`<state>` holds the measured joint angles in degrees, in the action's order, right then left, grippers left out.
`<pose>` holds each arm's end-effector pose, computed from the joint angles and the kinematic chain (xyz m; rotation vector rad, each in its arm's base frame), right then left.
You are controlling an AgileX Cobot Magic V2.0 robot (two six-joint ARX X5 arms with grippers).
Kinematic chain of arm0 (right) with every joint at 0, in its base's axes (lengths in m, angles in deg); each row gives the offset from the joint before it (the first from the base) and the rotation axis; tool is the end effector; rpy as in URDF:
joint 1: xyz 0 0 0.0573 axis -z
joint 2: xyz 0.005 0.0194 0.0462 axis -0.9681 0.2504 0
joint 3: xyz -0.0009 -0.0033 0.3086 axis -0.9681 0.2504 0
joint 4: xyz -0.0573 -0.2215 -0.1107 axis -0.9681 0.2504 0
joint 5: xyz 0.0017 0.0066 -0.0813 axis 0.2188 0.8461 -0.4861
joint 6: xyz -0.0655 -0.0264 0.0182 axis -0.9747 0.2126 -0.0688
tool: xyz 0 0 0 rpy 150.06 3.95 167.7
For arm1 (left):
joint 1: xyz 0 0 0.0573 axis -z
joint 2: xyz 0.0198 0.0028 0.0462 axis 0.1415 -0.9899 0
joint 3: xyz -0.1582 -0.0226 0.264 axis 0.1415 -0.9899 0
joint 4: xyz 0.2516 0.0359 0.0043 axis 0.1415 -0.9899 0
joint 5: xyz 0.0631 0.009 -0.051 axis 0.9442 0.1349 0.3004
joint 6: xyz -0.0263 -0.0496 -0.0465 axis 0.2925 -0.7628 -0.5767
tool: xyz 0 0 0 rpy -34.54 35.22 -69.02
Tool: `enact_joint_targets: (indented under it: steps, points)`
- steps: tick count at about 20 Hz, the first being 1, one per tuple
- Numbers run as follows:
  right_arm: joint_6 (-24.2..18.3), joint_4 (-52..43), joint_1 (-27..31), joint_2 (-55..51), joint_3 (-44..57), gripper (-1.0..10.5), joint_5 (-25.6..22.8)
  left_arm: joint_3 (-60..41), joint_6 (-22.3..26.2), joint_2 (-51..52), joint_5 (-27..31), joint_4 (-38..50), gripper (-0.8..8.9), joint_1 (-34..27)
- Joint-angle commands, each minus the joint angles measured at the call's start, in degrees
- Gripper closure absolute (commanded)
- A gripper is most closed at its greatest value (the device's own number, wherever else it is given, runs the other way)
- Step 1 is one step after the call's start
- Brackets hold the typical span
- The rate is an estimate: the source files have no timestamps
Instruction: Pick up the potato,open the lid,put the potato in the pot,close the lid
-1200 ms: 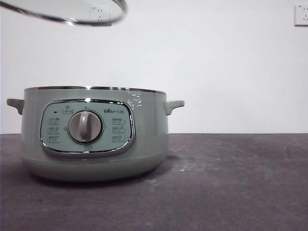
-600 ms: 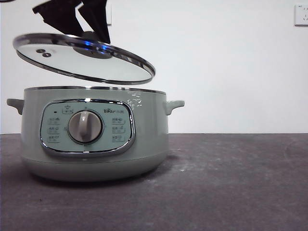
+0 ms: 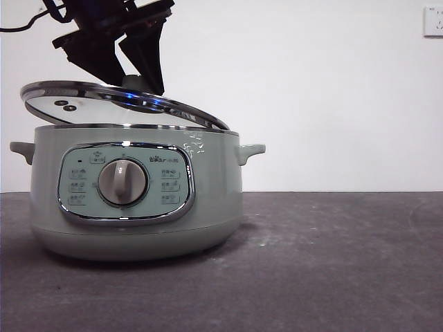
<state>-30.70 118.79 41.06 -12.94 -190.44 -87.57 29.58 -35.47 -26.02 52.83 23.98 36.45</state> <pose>0.1796 0.1207 0.5253 -0.1878 0.5800 0.5462 0.2938 -0.1584 0.3427 0.1684 0.7746 -0.4570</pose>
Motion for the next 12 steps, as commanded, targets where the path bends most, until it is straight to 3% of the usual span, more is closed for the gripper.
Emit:
enact_joint_targets:
  steps: [1,12]
  points:
    - [0.4,-0.3,0.0,0.1,0.0,4.1,0.0,-0.6,-0.4,0.5,-0.1,4.1,8.22,0.3]
    - [0.4,0.0,0.0,0.1,0.0,4.1,0.1,-1.6,-0.9,0.2,-0.1,4.0,8.22,1.4]
